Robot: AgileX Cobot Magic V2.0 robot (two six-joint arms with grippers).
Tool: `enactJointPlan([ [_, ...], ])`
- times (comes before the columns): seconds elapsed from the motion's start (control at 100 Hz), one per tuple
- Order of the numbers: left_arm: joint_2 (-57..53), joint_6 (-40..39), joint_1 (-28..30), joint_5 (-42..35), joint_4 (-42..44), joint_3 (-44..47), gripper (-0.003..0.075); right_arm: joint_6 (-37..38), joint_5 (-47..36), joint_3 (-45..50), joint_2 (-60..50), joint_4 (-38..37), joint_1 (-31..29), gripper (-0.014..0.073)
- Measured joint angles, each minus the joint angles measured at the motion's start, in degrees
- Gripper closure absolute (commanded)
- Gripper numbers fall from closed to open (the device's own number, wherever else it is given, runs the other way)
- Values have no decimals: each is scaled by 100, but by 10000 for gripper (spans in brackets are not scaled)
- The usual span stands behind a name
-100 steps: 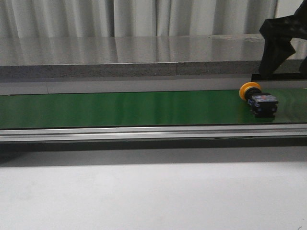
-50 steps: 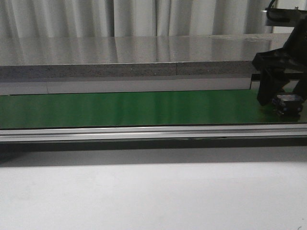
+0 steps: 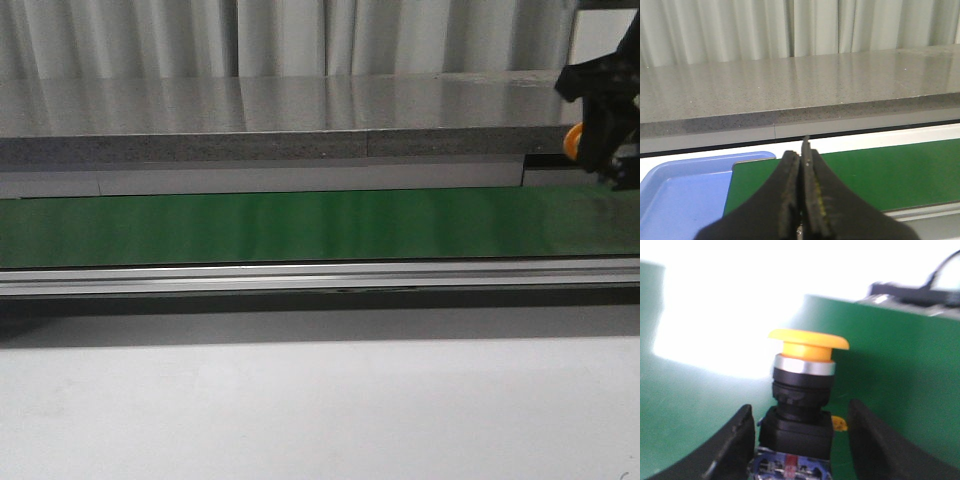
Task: Move button from left to right
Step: 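Close the right gripper on the push-button and lift it off the belt, then carry the push-button with the right gripper into the green bin and release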
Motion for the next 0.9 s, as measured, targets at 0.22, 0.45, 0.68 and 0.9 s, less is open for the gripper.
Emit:
enactJointPlan([
  [0.22, 0, 0, 0, 0, 0, 0, 741, -246, -41, -407, -9, -302, -960, 435],
  [0.45, 0, 0, 0, 0, 0, 0, 741, -698, -238, -405, 52, -333, -1934, 435],
  [0.68, 0, 11, 0, 0, 0, 0, 741, -803, -372, -405, 424, -343, -2449, 435],
  [0.9, 0, 11, 0, 0, 0, 0, 741, -814, -295, -405, 1026, -267, -2529, 435],
])
